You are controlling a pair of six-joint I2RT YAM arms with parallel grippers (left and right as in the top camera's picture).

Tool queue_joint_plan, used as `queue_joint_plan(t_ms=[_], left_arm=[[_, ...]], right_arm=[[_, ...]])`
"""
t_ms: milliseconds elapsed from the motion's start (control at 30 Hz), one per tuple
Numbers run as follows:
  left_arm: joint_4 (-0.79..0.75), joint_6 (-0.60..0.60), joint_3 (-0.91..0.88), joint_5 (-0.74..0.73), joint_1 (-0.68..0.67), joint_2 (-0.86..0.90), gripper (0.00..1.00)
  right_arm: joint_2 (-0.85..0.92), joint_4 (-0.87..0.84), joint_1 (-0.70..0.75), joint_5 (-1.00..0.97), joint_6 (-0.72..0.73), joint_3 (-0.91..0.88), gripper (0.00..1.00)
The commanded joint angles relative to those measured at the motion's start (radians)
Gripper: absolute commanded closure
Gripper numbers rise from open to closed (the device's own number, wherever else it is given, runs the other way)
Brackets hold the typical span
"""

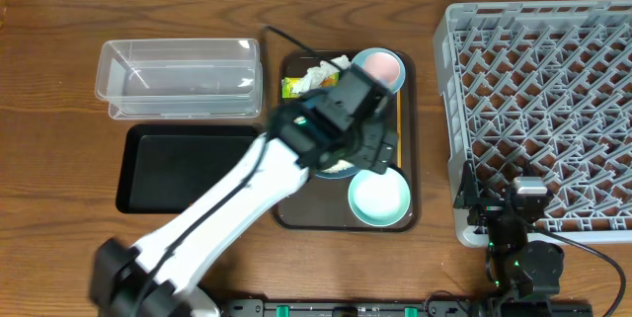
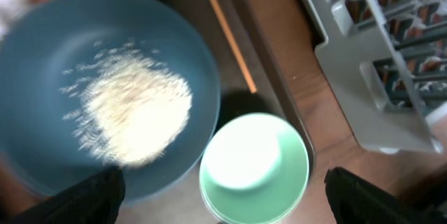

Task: Sort waste into correct bins and load items into the dishwasher rack
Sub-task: 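Reach the left gripper to the rim of the blue rice bowl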

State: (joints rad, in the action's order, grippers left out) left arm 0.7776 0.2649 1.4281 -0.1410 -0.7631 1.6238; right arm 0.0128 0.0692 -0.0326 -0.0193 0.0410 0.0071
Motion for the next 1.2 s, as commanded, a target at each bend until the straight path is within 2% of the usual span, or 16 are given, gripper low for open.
queue_joint_plan(t_ms=[0, 100, 233, 267, 500, 767, 933, 1167], left_arm=[[-0.053, 0.009, 0.02, -0.031, -0.008, 0.085, 0.07], [-0.109, 0.009, 0.02, 0.002, -0.008, 0.161, 0.11], [-0.152, 0.009, 0.02, 0.079, -0.014, 0.253, 0.13], [-0.157, 0.009, 0.02, 0.095, -0.016, 0.271, 0.16], [-0.198, 0.01, 0.02, 0.193, -0.07, 0.362, 0.23], [-0.237, 0.059, 0.015, 0.426, -0.154, 0.406, 0.3], [-0.252, 0.059, 0.014, 0.442, -0.156, 0.423, 0.34], [-0.276, 0.059, 0.014, 0.441, -0.156, 0.43, 0.47]], right_arm=[[-0.002, 0.003, -0.01, -0.006, 0.006, -0.002, 0.01], [-0.002, 0.003, -0.01, -0.007, 0.007, -0.002, 0.01], [-0.002, 0.003, -0.01, -0.007, 0.007, -0.002, 0.01], [-0.002, 0.003, -0.01, -0.007, 0.006, -0.002, 0.01], [-0.002, 0.003, -0.01, -0.006, 0.006, -0.002, 0.01], [-0.002, 0.003, -0.01, -0.006, 0.007, -0.002, 0.01], [-0.002, 0.003, -0.01, -0.006, 0.006, -0.002, 0.01], [-0.002, 0.003, -0.01, -0.006, 0.006, -0.002, 0.01]])
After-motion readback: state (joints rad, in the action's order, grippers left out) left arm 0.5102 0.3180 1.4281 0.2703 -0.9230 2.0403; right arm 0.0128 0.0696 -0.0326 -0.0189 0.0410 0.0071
